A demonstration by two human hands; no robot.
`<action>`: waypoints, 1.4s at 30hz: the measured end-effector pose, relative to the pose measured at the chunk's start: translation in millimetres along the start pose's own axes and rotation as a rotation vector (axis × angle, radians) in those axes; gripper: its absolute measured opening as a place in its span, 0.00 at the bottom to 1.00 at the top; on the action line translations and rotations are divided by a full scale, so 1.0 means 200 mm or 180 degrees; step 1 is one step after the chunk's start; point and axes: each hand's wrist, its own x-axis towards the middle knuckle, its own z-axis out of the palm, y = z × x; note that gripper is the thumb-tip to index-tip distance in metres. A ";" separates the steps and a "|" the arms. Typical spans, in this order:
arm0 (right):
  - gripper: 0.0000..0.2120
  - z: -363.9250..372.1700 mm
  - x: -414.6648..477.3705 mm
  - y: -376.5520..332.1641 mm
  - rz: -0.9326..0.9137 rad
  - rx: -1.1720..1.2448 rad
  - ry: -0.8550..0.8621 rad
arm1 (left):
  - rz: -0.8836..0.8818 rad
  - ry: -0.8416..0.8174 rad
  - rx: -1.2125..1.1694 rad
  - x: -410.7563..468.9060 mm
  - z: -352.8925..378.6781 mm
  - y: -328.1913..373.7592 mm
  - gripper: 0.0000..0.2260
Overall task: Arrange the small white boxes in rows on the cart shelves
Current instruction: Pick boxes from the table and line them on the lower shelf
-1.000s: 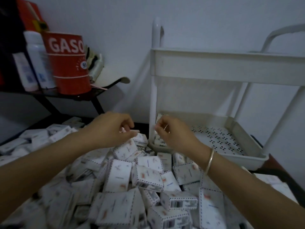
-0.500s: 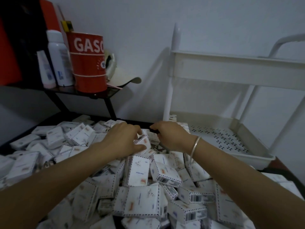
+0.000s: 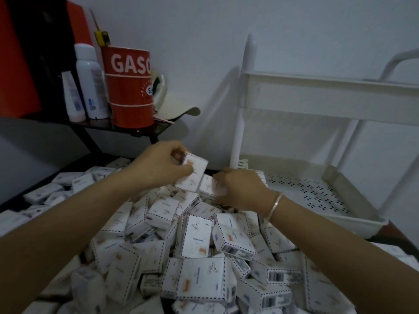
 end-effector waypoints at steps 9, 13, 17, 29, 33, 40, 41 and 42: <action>0.28 -0.15 -0.26 0.27 0.0579 0.1378 0.0620 | 0.0272 -0.0465 -0.0428 0.02 0.18 0.23 0.14; 0.26 -0.11 -0.33 0.44 0.1203 0.2302 0.0425 | 0.0479 -0.0660 -0.0381 0.10 0.30 0.37 0.14; 0.18 -0.03 -0.39 0.57 0.1734 0.3047 0.0377 | 0.0889 -0.0725 0.0252 0.22 0.39 0.52 0.13; 0.11 0.15 -0.45 0.77 0.2344 0.3320 0.0866 | 0.1198 -0.0579 0.1970 0.68 0.79 0.69 0.18; 0.18 0.19 -0.43 0.82 0.2260 0.3021 0.0661 | 0.0956 -0.0721 0.2239 0.81 0.89 0.63 0.17; 0.21 0.23 -0.37 0.90 0.2210 0.2495 0.0743 | 0.1069 -0.0843 0.2941 0.91 1.00 0.46 0.28; 0.21 0.23 -0.37 0.91 0.2164 0.2339 0.0755 | 0.1116 -0.0896 0.3067 0.92 1.00 0.45 0.29; 0.20 0.23 -0.36 0.91 0.2116 0.2164 0.0784 | 0.1128 -0.0964 0.3162 0.92 1.01 0.43 0.30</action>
